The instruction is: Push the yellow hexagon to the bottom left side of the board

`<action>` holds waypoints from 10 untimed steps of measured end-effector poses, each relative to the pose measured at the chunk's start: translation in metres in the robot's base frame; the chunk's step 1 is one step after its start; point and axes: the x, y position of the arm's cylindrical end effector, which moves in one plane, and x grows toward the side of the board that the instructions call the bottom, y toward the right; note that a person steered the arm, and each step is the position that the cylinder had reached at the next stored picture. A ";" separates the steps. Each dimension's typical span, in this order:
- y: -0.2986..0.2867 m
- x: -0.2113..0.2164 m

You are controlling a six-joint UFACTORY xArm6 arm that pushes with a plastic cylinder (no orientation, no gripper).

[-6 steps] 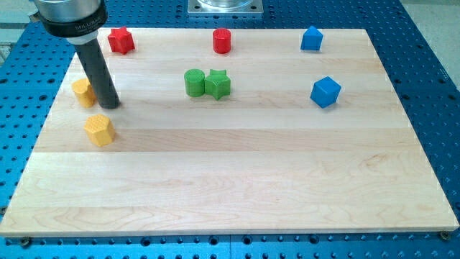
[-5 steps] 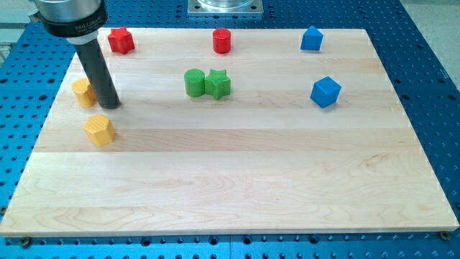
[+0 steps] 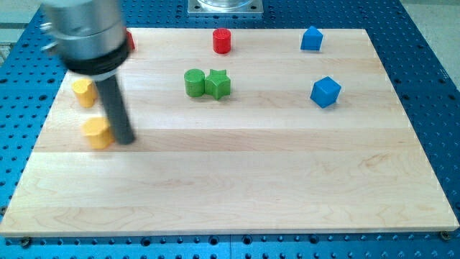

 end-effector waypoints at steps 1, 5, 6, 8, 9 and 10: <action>-0.015 0.000; -0.027 0.039; -0.003 -0.022; 0.034 -0.108; 0.034 -0.114; 0.044 -0.134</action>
